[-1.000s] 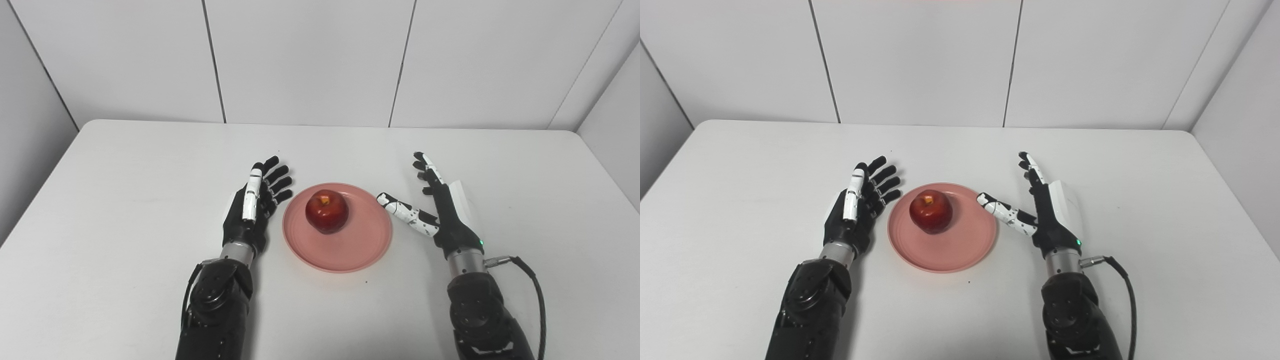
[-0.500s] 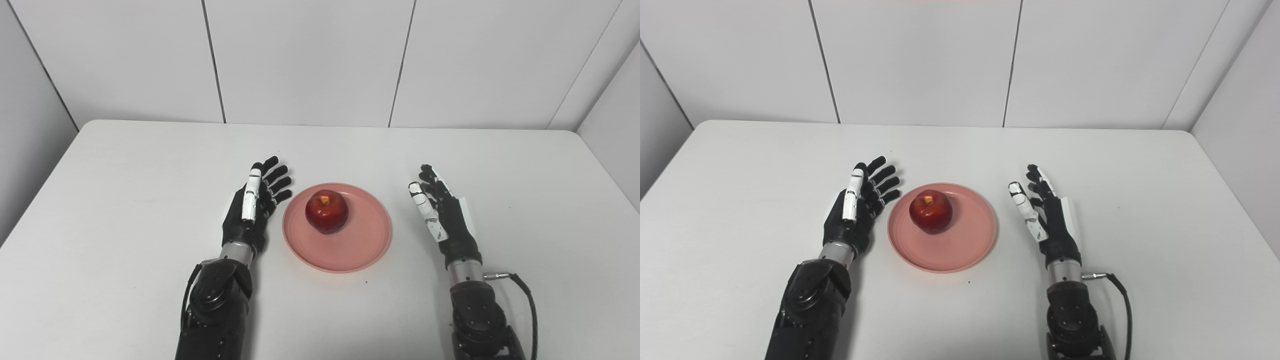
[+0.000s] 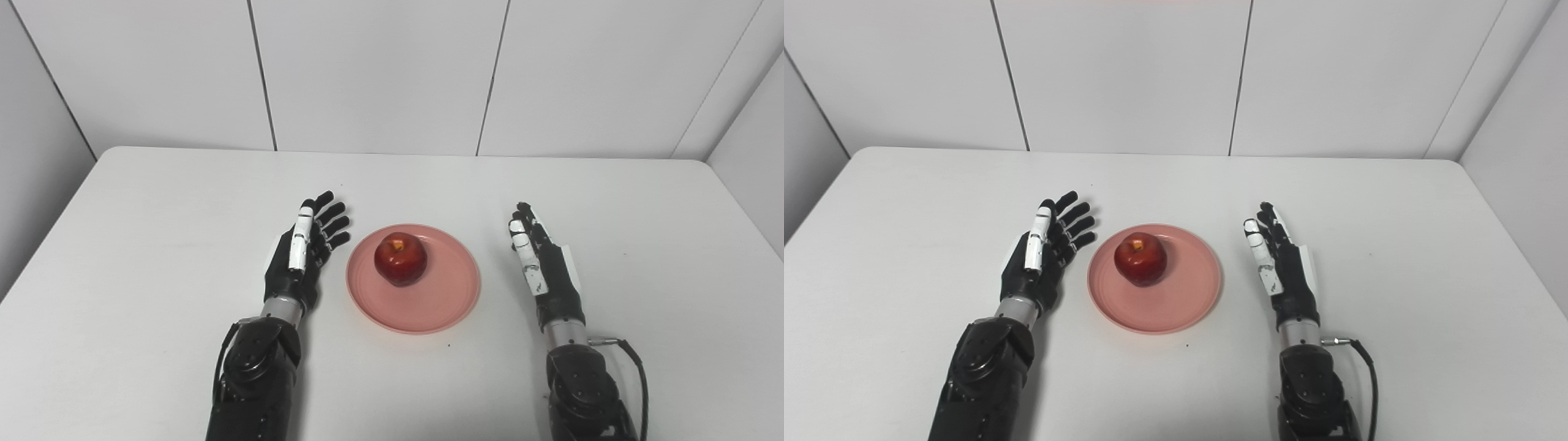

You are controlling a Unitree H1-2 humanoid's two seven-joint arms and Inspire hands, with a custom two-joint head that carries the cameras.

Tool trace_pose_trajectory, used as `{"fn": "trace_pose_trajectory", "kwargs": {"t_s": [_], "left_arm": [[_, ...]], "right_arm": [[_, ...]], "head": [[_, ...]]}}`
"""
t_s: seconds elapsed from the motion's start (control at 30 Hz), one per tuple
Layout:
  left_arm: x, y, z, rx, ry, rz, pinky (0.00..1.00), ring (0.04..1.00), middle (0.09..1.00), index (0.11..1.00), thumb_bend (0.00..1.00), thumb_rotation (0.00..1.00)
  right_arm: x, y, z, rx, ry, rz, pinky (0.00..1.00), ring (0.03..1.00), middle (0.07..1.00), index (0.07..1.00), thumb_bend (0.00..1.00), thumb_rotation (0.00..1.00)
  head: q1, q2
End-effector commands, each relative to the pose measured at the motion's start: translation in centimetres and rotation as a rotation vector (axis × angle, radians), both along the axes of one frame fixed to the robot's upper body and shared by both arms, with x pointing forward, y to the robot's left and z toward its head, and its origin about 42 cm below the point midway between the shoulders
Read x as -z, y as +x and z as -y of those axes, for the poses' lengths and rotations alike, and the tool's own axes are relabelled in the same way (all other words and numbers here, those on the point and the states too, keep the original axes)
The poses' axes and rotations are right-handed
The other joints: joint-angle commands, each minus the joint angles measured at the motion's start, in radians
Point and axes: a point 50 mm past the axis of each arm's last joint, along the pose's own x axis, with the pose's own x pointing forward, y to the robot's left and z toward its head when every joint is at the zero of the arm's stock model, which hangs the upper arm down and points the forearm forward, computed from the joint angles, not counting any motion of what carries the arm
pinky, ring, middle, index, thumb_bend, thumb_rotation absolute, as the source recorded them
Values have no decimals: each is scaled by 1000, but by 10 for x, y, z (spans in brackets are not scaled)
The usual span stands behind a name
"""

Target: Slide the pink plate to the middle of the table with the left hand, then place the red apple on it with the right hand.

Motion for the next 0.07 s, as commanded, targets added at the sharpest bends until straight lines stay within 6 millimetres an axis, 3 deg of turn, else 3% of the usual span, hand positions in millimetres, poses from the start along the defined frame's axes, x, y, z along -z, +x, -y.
{"fn": "trace_pose_trajectory", "kwargs": {"t_s": [0.0,0.03], "left_arm": [[-9,1,0,11,-1,43,824,846,861,850,410,1000],[-9,1,0,10,1,43,823,847,862,851,415,1000]], "right_arm": [[-22,10,-2,-18,29,73,929,917,938,940,563,1000],[-23,10,-2,-20,33,74,928,916,939,940,525,1000]], "head": [[5,0],[5,0]]}}
